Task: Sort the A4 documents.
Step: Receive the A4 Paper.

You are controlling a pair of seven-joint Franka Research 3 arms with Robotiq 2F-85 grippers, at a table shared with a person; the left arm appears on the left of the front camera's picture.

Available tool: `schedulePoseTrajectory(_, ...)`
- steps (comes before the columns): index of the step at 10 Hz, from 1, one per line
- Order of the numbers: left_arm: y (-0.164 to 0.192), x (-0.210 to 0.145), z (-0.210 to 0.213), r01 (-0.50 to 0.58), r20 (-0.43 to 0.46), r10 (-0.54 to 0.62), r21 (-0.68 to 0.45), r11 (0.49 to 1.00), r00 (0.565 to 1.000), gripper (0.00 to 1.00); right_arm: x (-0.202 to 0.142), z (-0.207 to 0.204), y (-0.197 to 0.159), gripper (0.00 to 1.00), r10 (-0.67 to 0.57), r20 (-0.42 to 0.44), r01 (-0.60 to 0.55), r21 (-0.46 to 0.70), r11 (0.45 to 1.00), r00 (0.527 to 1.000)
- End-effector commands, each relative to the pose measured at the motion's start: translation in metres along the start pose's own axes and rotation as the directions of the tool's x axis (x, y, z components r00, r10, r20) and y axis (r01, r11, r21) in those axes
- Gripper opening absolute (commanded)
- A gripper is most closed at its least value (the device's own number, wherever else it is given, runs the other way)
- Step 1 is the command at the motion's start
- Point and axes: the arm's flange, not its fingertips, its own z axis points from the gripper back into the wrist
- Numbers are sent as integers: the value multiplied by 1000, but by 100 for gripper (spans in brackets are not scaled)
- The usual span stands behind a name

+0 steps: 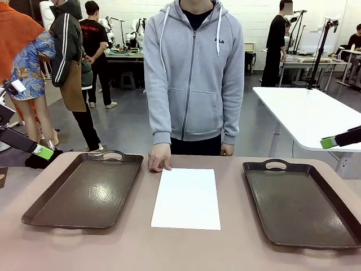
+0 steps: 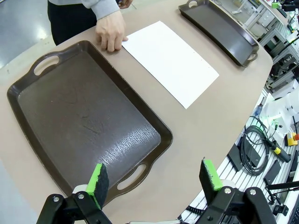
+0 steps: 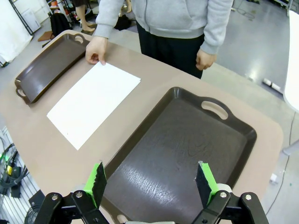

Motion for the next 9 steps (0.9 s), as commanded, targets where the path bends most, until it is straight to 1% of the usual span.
schedulePoseTrajectory(1,1,-1,1,12,12,-12,-12,1000,1000,100,-1,1,0,100,6,2,-6,16,1000,1000)
schedulePoseTrajectory(9,1,-1,1,12,12,-12,-12,1000,1000,100,-1,1,0,100,6,2,-6,16,1000,1000)
